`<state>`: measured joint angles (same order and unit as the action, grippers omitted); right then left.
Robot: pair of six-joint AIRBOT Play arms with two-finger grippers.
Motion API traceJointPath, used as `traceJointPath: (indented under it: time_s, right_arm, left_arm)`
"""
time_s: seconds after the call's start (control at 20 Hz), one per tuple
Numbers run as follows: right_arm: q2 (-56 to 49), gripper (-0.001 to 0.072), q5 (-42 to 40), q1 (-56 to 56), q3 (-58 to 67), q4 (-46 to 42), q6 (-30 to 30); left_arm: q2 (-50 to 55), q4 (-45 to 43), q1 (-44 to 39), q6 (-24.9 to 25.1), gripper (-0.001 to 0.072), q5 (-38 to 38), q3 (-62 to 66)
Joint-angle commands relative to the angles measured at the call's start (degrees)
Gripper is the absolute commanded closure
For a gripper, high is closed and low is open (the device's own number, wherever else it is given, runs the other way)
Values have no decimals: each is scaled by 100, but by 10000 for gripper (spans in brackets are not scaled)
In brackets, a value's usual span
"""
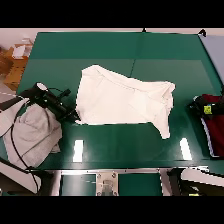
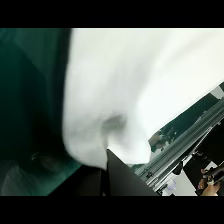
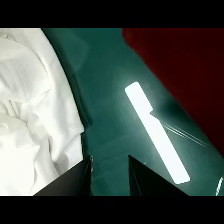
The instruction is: Fold the shirts.
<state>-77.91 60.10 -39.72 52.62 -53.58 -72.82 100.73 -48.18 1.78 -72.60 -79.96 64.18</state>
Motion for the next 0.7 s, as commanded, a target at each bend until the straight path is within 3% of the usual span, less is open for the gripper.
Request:
traceJointPath:
  time_s: [0.0, 0.1, 0.35, 0.5, 0.65]
  right_arm:
    - [-4, 434, 0, -4, -2, 20, 4]
    - [-52, 354, 44, -2, -2, 24, 4]
    - [-758, 354, 210, 299, -2, 409, 402]
    - [-1189, 357, 50, 629, 26, 1290, 898]
    - [-1561, 359, -199, 835, 251, 1462, 898]
  left_arm:
    - [-35, 214, -48, 258, 682, 192, -50]
    - [-44, 15, 13, 256, 683, -52, 94]
    - [-42, -116, 411, 61, 683, -293, 487]
    - [-42, -417, 415, 61, 683, -256, 487]
    - [-42, -546, 415, 48, 683, -234, 487]
